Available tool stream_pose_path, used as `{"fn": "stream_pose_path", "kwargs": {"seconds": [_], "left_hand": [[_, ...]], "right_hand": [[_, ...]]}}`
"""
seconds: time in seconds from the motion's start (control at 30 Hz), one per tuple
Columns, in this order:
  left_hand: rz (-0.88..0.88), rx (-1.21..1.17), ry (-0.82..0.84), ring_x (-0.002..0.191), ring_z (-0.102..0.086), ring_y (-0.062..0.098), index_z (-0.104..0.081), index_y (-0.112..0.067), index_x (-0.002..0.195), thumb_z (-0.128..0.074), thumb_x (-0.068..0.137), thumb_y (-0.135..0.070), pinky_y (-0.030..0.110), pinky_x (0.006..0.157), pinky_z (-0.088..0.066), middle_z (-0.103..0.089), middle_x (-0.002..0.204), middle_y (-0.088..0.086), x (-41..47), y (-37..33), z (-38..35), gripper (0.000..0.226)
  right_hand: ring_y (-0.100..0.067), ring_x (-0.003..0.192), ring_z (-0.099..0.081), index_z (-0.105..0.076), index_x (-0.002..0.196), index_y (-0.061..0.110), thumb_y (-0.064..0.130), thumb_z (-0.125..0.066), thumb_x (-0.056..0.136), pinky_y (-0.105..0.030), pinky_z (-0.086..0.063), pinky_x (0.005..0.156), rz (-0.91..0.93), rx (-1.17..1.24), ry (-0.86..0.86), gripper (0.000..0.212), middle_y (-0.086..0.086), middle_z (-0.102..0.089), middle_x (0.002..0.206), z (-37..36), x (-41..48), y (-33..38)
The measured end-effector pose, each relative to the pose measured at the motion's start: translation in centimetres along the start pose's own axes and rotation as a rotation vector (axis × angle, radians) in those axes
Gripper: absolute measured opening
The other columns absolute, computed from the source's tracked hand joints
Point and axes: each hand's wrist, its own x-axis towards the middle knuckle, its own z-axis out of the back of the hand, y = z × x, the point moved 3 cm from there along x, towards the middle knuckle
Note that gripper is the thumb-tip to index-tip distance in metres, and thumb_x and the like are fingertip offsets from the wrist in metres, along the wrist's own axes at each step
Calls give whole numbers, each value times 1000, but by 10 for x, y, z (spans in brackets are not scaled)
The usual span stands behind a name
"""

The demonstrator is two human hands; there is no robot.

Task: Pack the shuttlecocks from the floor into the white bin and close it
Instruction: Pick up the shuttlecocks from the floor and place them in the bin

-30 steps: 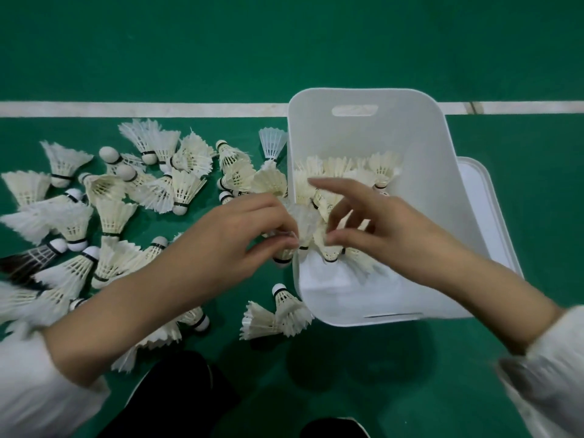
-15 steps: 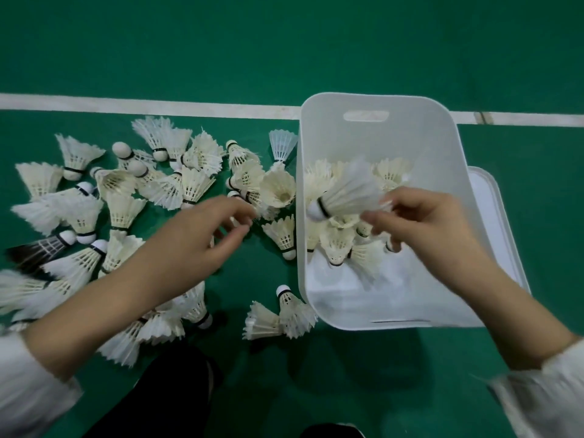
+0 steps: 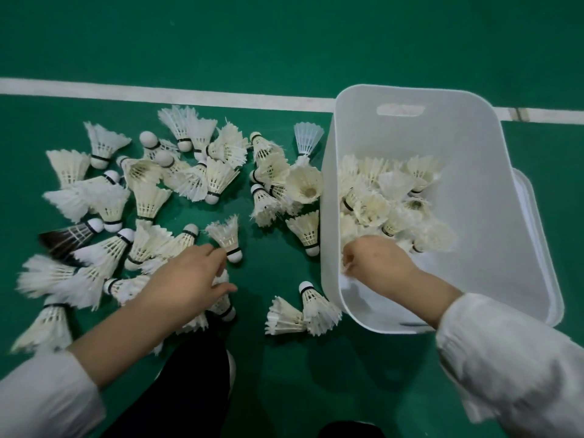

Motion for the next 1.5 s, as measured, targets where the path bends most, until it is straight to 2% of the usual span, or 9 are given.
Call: {"fn": "stream_pose_path", "kwargs": {"seconds": [0.13, 0.27, 0.4, 0.57, 0.77, 0.9, 1.07, 1.27, 1.5], "left_hand": [[7, 45, 58, 88, -52, 24, -57, -12, 88, -70, 76, -36, 34, 74, -43, -54, 88, 4, -13, 7, -20, 29], [-124, 117, 72, 57, -58, 20, -56, -19, 62, -86, 49, -19, 27, 42, -48, -57, 63, -2, -22, 19, -38, 33], [-41, -71, 20, 94, -55, 23, -49, -15, 85, -51, 90, -21, 35, 71, -43, -56, 95, 4, -24, 19, -37, 8], [-12, -231, -66, 91, -50, 22, -47, -17, 93, -40, 95, -18, 31, 68, -32, -47, 93, 3, -18, 25, -22, 7], [-167, -377, -236, 89, -56, 28, -60, -7, 90, -58, 88, -17, 32, 72, -38, -56, 93, 10, -24, 32, -3, 10], [-161, -464, -267, 89, -54, 22, -62, -8, 96, -60, 86, -14, 34, 77, -43, -57, 94, 7, -26, 42, 1, 12], [45, -419, -371, 101, -46, 10, -57, -14, 113, -58, 89, -18, 18, 80, -31, -50, 112, -2, -27, 85, 8, 24], [167, -257, -78, 104, -47, 19, -46, -17, 116, -57, 88, -25, 31, 84, -40, -49, 112, 2, -19, 112, -7, 30], [181, -393, 28, 103, -48, 15, -41, -21, 123, -66, 82, -26, 29, 86, -41, -46, 116, -3, -16, 117, -8, 48]], "right_hand": [[-24, 106, -58, -58, 118, 12, 4, -53, 87, -32, -48, 91, 33, -42, 102, 32, -9, -63, 117, -4, 2, 1], [-25, 113, -56, -34, 140, 21, 12, -56, 88, -36, -47, 93, -49, 40, 224, 57, -10, -57, 130, 18, -19, 3], [-22, 102, -57, -47, 128, 23, 27, -52, 92, -29, -44, 82, -88, -52, -14, 37, -5, -60, 122, 66, -41, 16], [-8, 75, -53, -59, 104, 24, 26, -48, 91, -25, -39, 64, 202, 137, -389, 16, 9, -55, 93, 116, -57, 77], [-23, 111, -54, -44, 130, 17, 17, -51, 90, -36, -46, 92, 533, 69, -93, 40, 0, -42, 133, 48, -14, 168], [-32, 104, -56, -48, 113, 10, 18, -48, 90, -38, -45, 80, 402, 69, 97, 24, -13, -57, 114, 0, 20, 185], [-25, 90, -55, -59, 90, 8, 17, -51, 90, -30, -36, 70, 249, 203, -140, 13, -7, -58, 94, -2, 29, 166], [-26, 88, -55, -61, 87, 5, 16, -53, 90, -32, -36, 70, 183, 219, -169, 14, -5, -54, 88, -14, 28, 148], [-26, 93, -56, -61, 91, 6, 16, -51, 91, -31, -37, 72, 138, 198, -124, 14, -7, -57, 98, -35, 28, 147]]}}
